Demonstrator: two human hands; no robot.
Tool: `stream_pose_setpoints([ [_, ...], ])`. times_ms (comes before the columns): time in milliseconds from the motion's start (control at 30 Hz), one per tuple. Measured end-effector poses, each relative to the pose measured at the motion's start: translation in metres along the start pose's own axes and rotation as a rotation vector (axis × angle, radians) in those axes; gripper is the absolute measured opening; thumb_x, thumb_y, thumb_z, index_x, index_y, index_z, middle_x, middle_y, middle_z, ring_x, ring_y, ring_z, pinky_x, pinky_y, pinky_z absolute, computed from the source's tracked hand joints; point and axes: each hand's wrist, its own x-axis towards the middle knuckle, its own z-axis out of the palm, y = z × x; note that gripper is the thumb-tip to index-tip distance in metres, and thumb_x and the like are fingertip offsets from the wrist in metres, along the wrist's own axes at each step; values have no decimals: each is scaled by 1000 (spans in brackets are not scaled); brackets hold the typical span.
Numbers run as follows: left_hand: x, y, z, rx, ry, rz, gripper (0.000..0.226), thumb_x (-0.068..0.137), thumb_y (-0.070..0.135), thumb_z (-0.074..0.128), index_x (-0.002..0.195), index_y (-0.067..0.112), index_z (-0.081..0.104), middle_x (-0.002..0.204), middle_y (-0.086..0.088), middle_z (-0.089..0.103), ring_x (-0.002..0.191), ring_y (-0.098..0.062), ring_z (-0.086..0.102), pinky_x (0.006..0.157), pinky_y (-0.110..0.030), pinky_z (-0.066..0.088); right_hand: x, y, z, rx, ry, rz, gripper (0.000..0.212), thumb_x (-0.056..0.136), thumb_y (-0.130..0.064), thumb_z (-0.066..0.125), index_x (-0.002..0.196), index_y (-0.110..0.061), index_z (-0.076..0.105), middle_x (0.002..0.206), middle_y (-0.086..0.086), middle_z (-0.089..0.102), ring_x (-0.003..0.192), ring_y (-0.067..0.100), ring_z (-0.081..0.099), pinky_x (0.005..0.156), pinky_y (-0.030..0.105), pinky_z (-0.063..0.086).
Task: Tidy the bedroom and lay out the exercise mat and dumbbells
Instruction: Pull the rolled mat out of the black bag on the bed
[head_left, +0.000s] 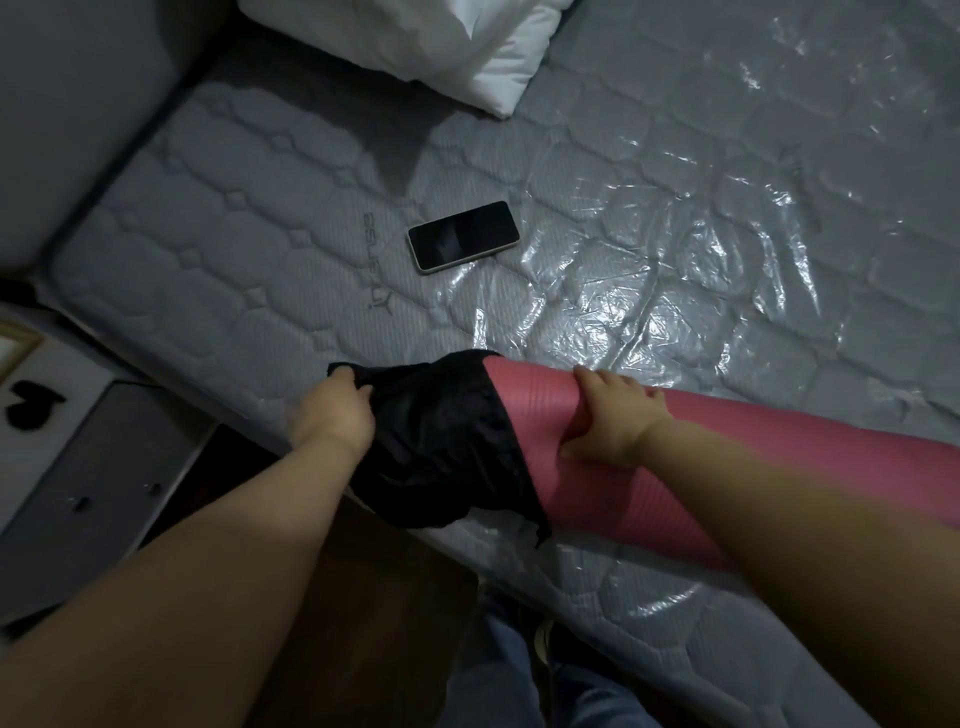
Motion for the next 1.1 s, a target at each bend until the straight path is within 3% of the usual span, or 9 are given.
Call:
stream_pose_setpoints([
  [100,-21,13,8,-240,-113,48,73,88,58,48,146,23,20,144,-14,36,125,-33,43,104,-46,39,1,-26,-1,17,111,-60,106,69,-37,70,150,-28,1,158,8,8,144,32,9,114,58,11],
  [167,-37,24,15,-312,-216,64,101,73,70,59,148,36,1,151,-13,21,134,-33,33,110,-46,32,0,-48,5,30,130,-153,105,70,-41,68,149,-31,0,159,6,0,145,31,1,114,59,7],
  [267,-49,30,27,-171,-347,149,116,69,56,74,147,40,-10,149,-13,20,130,-31,40,107,-40,37,-2,-65,20,-3,76,-174,108,72,-56,67,150,-32,-3,160,1,-4,146,31,-3,112,61,3],
  [400,-49,23,35,-58,-342,224,97,82,28,71,150,32,1,142,-13,30,121,-30,46,100,-38,42,2,-61,30,0,55,-163,105,74,-68,59,149,-35,-8,160,-3,-8,146,28,-8,112,61,-1],
  [467,-46,19,34,-28,-312,286,86,86,21,66,149,30,9,134,-12,39,116,-29,49,97,-36,43,6,-60,28,42,66,-154,91,81,-71,44,149,-37,-5,160,-5,-6,146,25,-7,112,59,-2],
  [633,-36,-4,20,130,-281,463,39,89,11,48,127,17,40,109,-10,48,98,-27,53,85,-41,51,8,-57,27,32,76,-146,68,95,-54,33,150,-36,-4,160,-6,-4,147,22,-6,114,56,0],
  [767,-17,-46,0,261,-218,354,33,92,14,42,125,17,43,117,-13,46,105,-30,50,90,-42,48,6,-55,27,41,79,-138,68,96,-51,36,150,-37,-2,160,-8,-2,147,20,-5,115,57,3],
  [900,7,-91,-37,380,-25,186,29,92,16,42,121,16,43,113,-15,46,97,-31,49,75,-38,47,7,-64,21,50,88,-34,66,95,-47,41,150,-33,6,160,-4,6,147,25,2,113,61,8],
  [1100,-8,-79,-58,170,30,348,22,90,12,41,111,19,46,94,-1,35,80,-20,42,60,-28,33,-7,-118,14,60,170,11,71,89,-27,51,149,-20,14,156,11,15,144,33,10,114,58,11],
])
